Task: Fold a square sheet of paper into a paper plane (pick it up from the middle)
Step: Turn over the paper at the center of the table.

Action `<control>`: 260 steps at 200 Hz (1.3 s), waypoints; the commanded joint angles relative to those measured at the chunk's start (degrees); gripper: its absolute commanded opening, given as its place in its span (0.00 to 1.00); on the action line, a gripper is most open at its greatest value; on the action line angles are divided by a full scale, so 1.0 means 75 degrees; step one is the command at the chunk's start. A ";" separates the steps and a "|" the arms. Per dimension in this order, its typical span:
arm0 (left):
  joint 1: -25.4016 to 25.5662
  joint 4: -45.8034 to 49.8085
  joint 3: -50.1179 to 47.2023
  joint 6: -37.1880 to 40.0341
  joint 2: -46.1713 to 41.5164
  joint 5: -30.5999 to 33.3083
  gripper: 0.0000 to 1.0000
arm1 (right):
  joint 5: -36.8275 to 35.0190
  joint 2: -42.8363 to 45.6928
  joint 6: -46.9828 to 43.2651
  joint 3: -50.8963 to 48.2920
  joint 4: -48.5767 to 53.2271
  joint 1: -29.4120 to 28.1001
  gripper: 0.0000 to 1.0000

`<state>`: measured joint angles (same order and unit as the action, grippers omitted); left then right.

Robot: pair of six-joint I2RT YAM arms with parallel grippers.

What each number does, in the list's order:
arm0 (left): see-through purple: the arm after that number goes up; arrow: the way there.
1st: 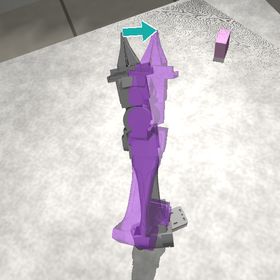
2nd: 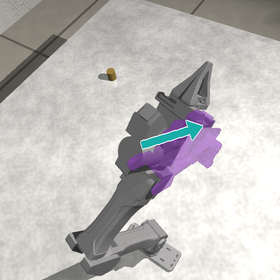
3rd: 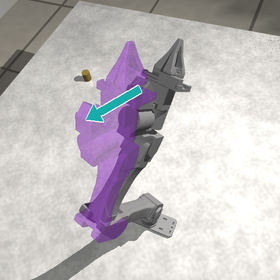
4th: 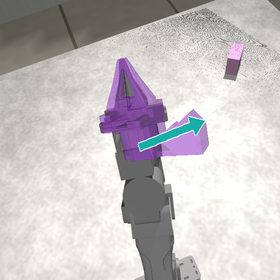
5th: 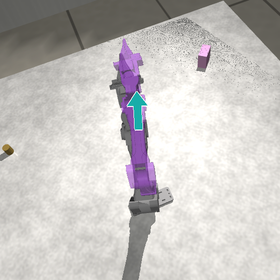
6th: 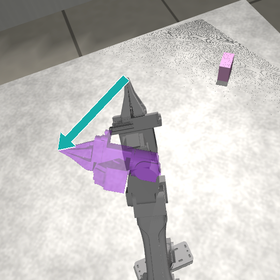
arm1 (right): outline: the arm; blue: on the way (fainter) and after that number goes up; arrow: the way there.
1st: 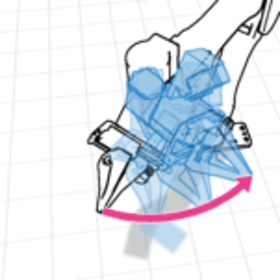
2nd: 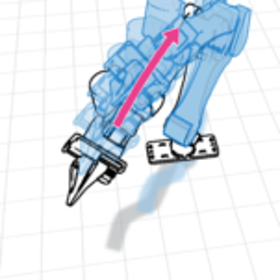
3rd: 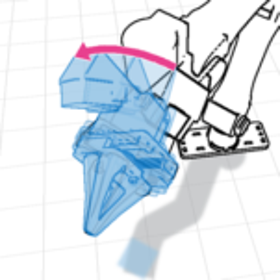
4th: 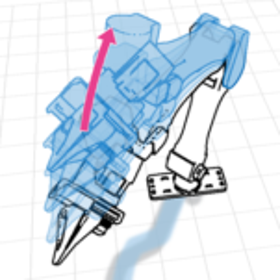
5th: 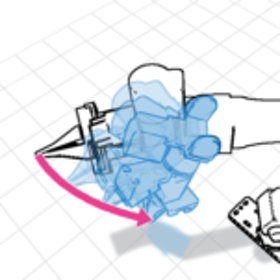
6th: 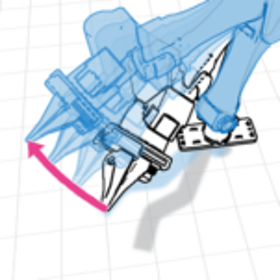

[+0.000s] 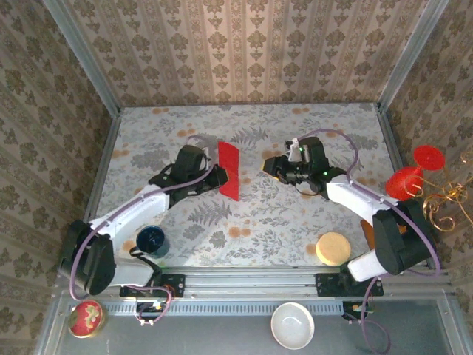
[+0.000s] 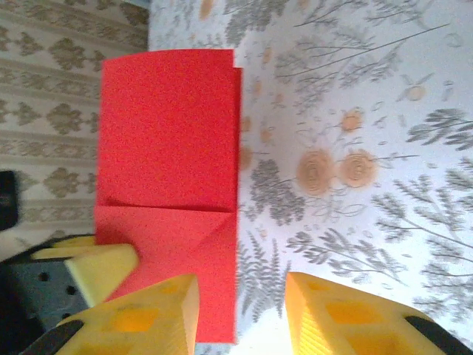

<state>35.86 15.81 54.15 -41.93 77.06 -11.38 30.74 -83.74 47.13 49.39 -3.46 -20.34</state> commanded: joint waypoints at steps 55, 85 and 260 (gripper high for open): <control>0.1525 0.6005 0.3721 0.1794 0.2983 0.6274 0.11 | -0.2095 0.0843 -0.0461 -0.0132 0.1296 0.0256 0.37; 0.1948 0.6445 0.4628 0.1617 0.4234 0.6769 0.11 | -0.2539 0.1216 -0.0138 -0.0648 0.1373 0.0570 0.37; 0.0111 0.1066 0.0676 0.0037 0.1478 0.0447 0.78 | -0.2026 -0.0424 -0.0396 0.0385 0.2037 -0.0908 0.41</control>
<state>40.60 28.25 65.43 -38.17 94.56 -4.27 14.15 -81.71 45.45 48.14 10.94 -21.65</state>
